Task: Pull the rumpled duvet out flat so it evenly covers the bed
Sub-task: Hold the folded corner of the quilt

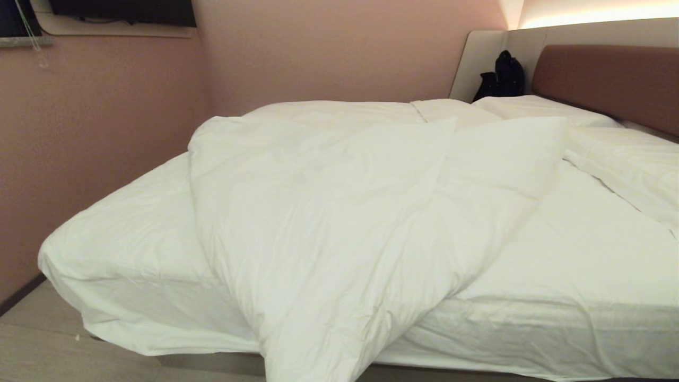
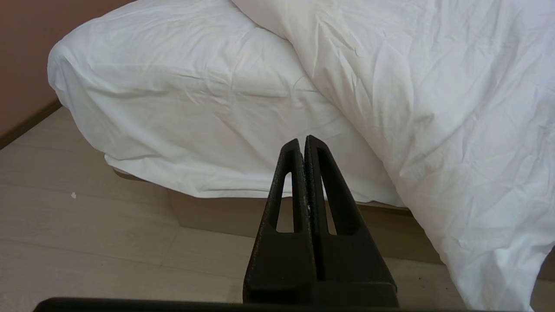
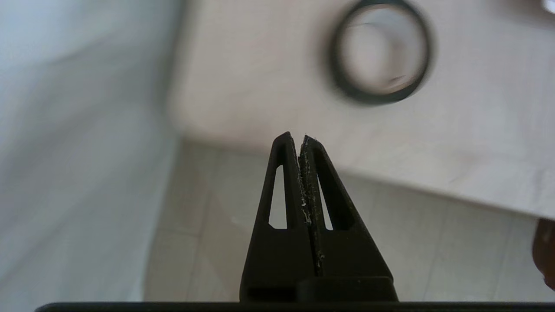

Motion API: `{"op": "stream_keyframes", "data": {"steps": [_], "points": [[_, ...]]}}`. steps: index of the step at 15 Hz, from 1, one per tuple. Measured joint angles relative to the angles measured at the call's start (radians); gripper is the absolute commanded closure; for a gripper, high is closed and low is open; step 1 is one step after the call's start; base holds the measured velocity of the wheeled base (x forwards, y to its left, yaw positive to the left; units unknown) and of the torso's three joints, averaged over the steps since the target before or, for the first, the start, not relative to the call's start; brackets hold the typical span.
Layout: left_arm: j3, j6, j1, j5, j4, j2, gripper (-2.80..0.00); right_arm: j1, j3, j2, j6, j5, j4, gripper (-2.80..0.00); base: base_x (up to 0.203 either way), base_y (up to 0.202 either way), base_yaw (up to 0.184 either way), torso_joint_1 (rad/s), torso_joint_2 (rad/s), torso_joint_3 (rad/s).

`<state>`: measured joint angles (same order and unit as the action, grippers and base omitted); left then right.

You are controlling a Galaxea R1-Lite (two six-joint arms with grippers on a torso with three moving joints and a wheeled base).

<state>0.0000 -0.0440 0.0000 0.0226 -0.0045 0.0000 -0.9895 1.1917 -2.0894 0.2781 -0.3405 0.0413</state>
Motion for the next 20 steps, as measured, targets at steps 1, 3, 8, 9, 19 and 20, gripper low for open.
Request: {"op": "stream_keyframes", "data": {"steps": [1,3,8,9,19,20], "points": [[0.000,0.000,0.000,0.000,0.000,0.000,0.00,0.027,-0.012,0.022,0.006,0.000,0.000,0.00,0.000,0.000,0.000,0.000,0.00,0.000],[0.000,0.000,0.000,0.000,0.000,0.000,0.00,0.079,-0.034,0.067,0.022,0.001,0.003,0.00,0.000,0.000,0.000,0.000,0.00,0.000],[0.000,0.000,0.000,0.000,0.000,0.000,0.00,0.283,-0.122,0.216,0.069,0.001,0.003,0.00,0.000,0.000,0.000,0.000,0.00,0.000],[0.000,0.000,0.000,0.000,0.000,0.000,0.00,0.317,-0.135,0.245,0.081,0.000,0.004,0.00,0.000,0.000,0.000,0.000,0.00,0.000],[0.000,0.000,-0.001,0.000,0.001,0.000,0.00,0.621,-0.148,0.438,0.148,-0.003,0.003,0.00,0.000,0.000,0.000,0.000,0.00,0.000],[0.000,0.000,0.000,0.000,0.000,0.000,0.00,0.660,-0.148,0.460,0.149,-0.003,0.004,0.00,0.000,0.000,0.000,0.000,0.00,0.000]]}}
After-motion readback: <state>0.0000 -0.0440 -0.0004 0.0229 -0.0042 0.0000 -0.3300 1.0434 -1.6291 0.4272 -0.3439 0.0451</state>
